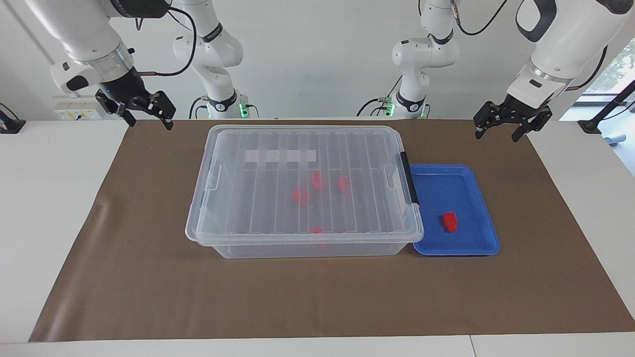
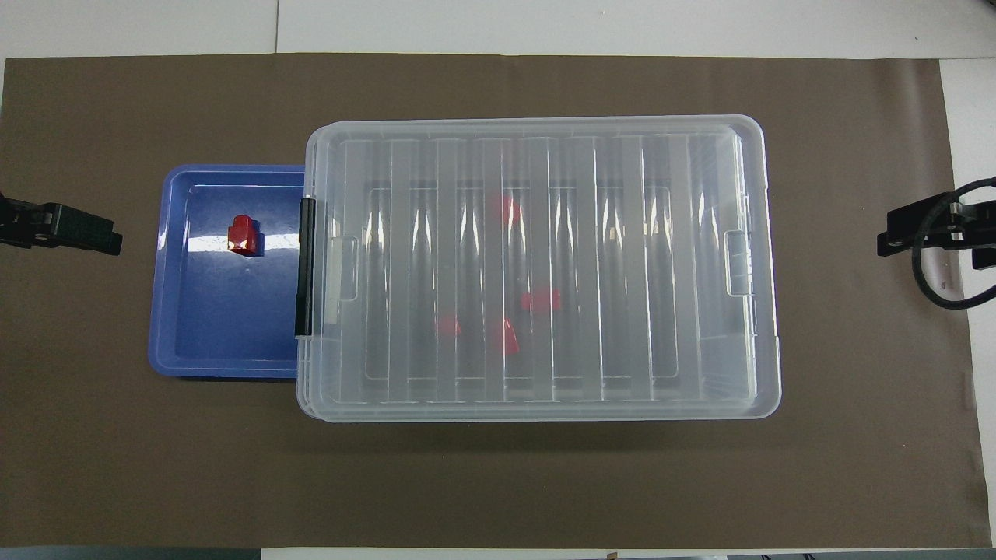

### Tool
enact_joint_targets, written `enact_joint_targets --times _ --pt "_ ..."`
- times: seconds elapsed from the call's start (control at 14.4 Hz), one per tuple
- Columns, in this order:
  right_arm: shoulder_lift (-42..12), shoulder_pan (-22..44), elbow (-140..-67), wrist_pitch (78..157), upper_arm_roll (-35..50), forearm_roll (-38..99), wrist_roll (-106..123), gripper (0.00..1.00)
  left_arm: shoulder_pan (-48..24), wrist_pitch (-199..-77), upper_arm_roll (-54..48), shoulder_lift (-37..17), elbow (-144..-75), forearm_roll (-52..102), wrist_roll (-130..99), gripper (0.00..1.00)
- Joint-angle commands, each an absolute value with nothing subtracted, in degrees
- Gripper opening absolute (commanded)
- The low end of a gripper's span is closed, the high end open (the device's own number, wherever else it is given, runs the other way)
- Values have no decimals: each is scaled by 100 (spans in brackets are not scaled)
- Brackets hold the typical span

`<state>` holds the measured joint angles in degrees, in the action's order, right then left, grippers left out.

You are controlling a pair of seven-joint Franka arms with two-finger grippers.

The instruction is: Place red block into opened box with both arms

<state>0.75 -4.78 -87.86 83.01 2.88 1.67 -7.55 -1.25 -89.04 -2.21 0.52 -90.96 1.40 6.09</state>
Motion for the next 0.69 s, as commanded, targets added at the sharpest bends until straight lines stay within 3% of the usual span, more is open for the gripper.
enact_joint_targets --times 0.0,0.62 --pt "149 -527 -8877 8376 308 281 -773 100 -158 -8965 -193 158 -9211 53 589 100" --pt "246 -501 -9078 8332 351 316 -756 100 -158 -8956 -193 158 -9220 53 589 100"
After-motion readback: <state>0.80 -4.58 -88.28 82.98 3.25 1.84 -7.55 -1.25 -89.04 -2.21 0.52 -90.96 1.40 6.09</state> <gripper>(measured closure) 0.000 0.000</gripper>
